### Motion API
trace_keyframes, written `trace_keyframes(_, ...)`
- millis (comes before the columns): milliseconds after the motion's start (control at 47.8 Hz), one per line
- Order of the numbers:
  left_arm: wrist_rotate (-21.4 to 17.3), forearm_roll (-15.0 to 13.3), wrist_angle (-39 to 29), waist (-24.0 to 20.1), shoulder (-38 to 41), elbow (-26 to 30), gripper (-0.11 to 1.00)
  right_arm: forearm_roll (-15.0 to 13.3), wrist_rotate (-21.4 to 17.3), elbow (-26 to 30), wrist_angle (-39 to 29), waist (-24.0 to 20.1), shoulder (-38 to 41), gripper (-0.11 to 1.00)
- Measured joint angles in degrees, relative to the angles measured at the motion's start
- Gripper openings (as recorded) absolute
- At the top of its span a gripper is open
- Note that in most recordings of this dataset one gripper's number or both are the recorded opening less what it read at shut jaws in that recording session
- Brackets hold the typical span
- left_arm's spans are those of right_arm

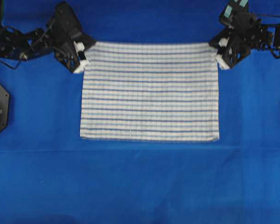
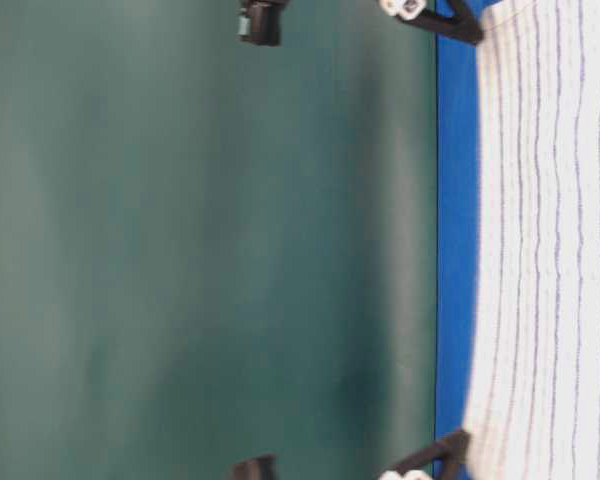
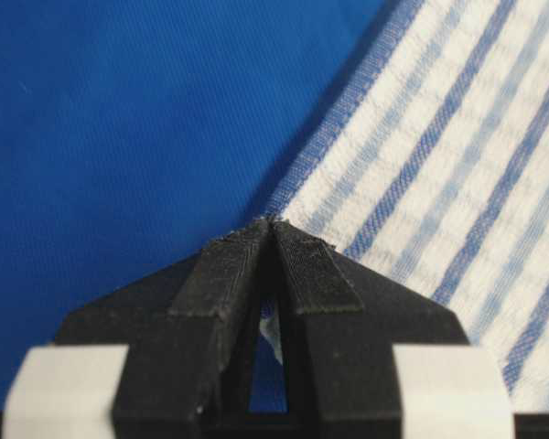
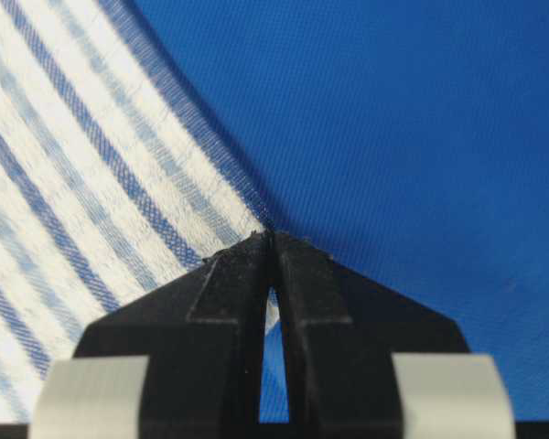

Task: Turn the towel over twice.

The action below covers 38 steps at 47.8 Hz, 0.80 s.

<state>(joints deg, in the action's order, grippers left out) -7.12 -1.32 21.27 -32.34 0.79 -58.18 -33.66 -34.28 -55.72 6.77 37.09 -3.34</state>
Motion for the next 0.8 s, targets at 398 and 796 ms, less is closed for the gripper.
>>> trace_keyframes(398,-5.63,0.0,-9.67,-2.29,-18.9,3.08,0.02,-0.44,0.0,3.52,-11.43,1.41,-16.88,0.04)
trace_keyframes(796,-5.63,-0.09,-15.47,-1.67,-33.13,6.24,0.02,-1.14,-0.09,4.66,-15.64,0.09,-34.45,0.04)
